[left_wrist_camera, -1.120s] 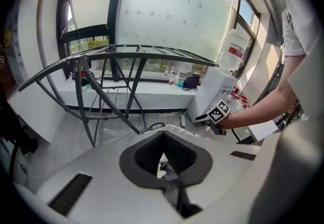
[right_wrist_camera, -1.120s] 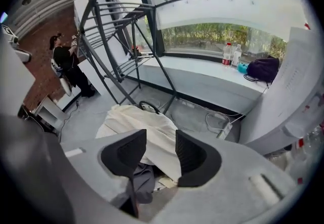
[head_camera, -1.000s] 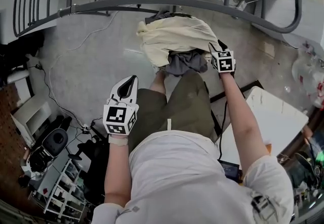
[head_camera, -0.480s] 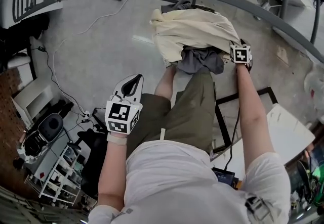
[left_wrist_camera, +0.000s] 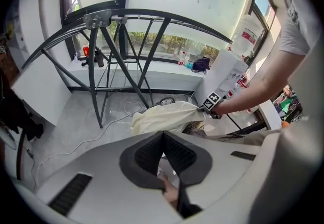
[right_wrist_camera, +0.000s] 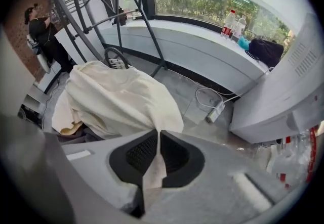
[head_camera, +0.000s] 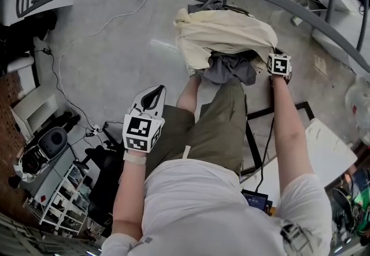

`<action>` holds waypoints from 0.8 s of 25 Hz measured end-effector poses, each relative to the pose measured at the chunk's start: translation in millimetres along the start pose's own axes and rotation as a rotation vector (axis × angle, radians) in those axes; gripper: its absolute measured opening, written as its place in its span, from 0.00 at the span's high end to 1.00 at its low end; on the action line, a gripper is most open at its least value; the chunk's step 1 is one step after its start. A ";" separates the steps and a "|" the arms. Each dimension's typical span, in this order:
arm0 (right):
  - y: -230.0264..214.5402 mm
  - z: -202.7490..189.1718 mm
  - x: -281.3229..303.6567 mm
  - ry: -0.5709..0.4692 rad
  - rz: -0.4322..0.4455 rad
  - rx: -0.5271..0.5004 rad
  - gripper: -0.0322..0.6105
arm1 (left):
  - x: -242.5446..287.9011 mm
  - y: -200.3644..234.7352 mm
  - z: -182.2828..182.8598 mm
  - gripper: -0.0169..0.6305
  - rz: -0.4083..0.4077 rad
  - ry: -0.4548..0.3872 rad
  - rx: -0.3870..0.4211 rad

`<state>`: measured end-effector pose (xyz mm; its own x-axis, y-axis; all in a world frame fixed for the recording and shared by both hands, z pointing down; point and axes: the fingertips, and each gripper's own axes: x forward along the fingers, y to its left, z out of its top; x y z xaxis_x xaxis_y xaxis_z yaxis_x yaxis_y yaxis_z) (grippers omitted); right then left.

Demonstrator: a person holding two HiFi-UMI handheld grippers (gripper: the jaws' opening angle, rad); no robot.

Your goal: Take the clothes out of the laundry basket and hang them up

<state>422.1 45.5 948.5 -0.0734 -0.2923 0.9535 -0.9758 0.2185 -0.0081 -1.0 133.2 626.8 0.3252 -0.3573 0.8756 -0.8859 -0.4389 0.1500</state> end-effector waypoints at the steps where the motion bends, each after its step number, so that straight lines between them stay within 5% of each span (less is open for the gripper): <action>1: 4.9 3.2 -4.2 -0.011 0.013 -0.005 0.92 | 2.0 2.6 4.5 0.97 -0.007 -0.006 -0.003; 12: 52.9 96.0 -146.6 -0.333 0.139 0.114 0.92 | -18.8 10.4 61.1 0.97 -0.047 -0.119 0.027; 20: 113.0 182.5 -273.5 -0.545 0.201 -0.025 0.92 | -26.6 32.0 105.6 0.97 -0.109 -0.249 0.018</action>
<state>294.4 -19.7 631.8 -0.3585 -0.6785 0.6412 -0.9271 0.3389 -0.1598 -3.1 41.6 559.8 0.4920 -0.4975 0.7144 -0.8357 -0.5000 0.2273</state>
